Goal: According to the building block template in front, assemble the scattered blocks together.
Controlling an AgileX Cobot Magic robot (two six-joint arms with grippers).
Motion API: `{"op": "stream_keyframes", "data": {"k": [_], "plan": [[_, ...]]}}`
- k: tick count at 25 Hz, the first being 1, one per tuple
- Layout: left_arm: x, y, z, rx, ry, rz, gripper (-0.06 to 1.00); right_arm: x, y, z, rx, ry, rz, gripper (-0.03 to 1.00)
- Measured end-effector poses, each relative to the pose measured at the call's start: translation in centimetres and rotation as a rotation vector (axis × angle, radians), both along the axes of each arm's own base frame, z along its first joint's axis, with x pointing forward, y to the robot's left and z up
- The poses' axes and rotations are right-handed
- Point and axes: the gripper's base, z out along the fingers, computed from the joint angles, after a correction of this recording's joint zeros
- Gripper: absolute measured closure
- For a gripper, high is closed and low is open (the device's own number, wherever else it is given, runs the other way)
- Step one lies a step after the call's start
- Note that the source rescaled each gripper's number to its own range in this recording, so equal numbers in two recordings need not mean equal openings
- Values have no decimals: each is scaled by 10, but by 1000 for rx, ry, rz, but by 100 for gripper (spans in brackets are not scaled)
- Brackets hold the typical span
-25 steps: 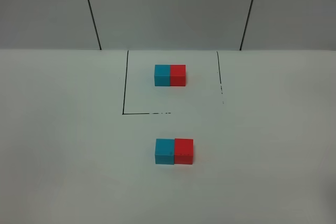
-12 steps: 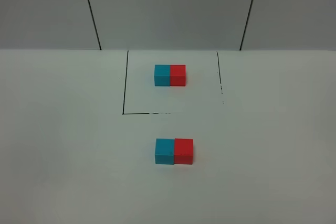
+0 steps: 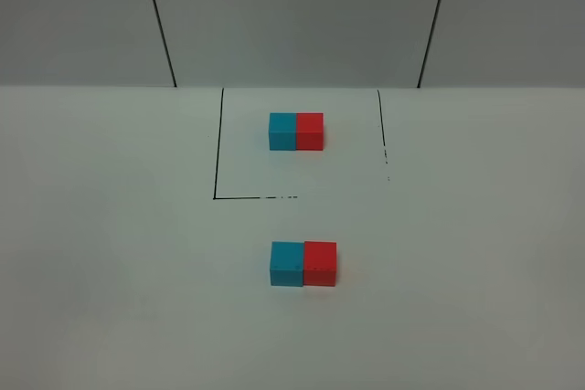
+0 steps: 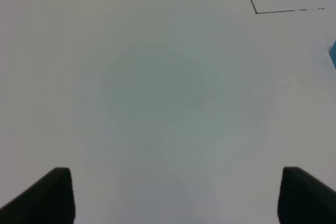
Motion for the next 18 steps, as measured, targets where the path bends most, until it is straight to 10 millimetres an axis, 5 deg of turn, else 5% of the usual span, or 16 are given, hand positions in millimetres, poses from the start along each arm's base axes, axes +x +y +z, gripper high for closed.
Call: {"op": "stream_keyframes", "data": {"k": [18], "plan": [[0,0,0,0,0,0,30,0,2,0,17,-7,62,-3]]}}
